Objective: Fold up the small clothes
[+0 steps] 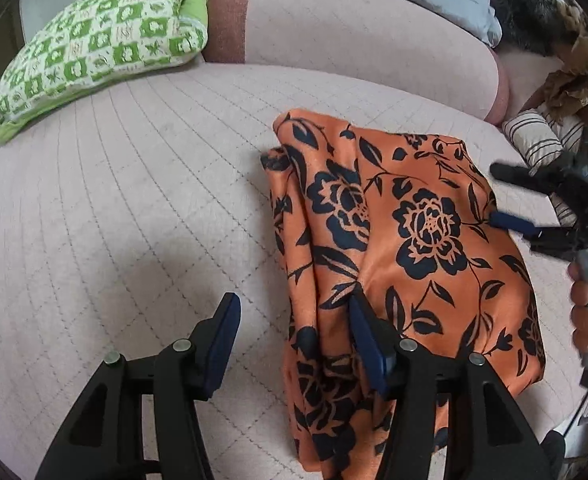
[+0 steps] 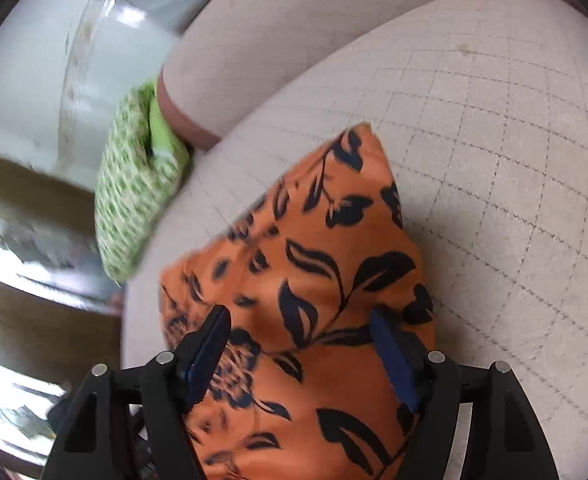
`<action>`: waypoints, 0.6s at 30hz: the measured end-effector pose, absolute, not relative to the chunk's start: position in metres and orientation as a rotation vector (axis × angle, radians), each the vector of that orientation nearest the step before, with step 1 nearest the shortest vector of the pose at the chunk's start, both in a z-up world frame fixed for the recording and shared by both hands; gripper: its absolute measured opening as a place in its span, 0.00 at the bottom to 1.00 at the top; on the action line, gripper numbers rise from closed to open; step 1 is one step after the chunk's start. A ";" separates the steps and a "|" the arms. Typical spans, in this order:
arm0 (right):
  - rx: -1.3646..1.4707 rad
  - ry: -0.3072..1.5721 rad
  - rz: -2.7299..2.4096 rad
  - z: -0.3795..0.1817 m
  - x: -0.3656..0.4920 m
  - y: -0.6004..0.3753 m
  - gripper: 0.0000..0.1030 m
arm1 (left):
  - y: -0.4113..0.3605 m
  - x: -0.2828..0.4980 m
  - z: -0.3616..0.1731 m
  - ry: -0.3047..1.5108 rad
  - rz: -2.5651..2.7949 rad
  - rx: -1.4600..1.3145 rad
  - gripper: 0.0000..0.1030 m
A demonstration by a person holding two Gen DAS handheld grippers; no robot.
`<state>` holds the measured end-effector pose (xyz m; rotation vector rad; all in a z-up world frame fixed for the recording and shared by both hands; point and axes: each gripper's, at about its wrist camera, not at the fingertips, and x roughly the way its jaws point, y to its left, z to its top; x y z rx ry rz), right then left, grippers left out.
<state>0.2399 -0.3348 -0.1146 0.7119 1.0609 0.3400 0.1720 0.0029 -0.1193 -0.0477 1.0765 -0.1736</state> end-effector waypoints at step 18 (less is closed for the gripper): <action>0.857 1.071 0.365 -0.139 0.188 -0.376 0.79 | 0.020 0.122 -0.109 1.060 -0.377 -0.239 0.60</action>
